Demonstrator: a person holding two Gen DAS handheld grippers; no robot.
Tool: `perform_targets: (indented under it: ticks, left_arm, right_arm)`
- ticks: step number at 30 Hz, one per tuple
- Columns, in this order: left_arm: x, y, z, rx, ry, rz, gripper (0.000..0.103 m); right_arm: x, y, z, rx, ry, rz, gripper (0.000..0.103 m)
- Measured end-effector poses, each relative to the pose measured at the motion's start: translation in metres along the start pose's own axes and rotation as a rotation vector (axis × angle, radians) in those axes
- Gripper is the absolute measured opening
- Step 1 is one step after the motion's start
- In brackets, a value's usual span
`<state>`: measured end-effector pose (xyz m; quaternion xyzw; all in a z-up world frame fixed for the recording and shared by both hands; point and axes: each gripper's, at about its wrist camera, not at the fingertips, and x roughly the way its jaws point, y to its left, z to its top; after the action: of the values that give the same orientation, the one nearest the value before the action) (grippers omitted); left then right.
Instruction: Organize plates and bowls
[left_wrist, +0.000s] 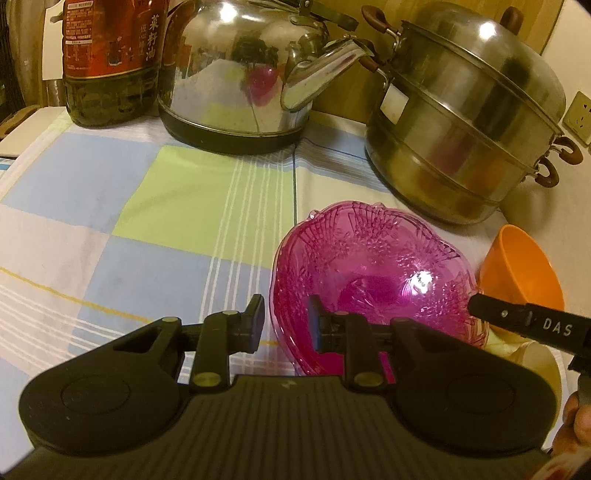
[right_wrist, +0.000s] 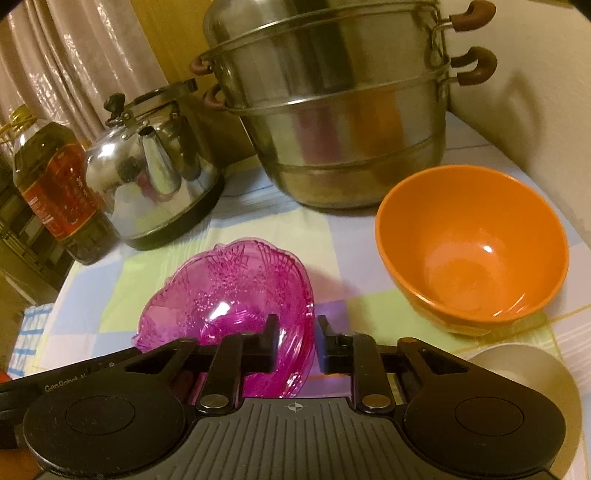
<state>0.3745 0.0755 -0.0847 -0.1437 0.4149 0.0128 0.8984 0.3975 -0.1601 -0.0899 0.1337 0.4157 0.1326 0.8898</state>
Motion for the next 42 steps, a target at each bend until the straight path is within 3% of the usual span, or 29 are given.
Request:
perform_targets:
  ticks: [22, 27, 42]
  left_arm:
    - [-0.003, 0.000, -0.002, 0.000, -0.008, -0.012, 0.022]
    - [-0.008, 0.000, -0.004, 0.010, -0.016, -0.005, 0.022]
    - [-0.071, -0.017, -0.029, 0.054, -0.094, -0.033, 0.022]
  right_arm:
    - [-0.005, -0.003, 0.001, -0.008, -0.017, 0.007, 0.022]
    - [-0.016, -0.002, 0.000, -0.032, -0.035, -0.007, 0.041]
    - [-0.083, -0.017, -0.018, -0.002, -0.075, -0.009, 0.043]
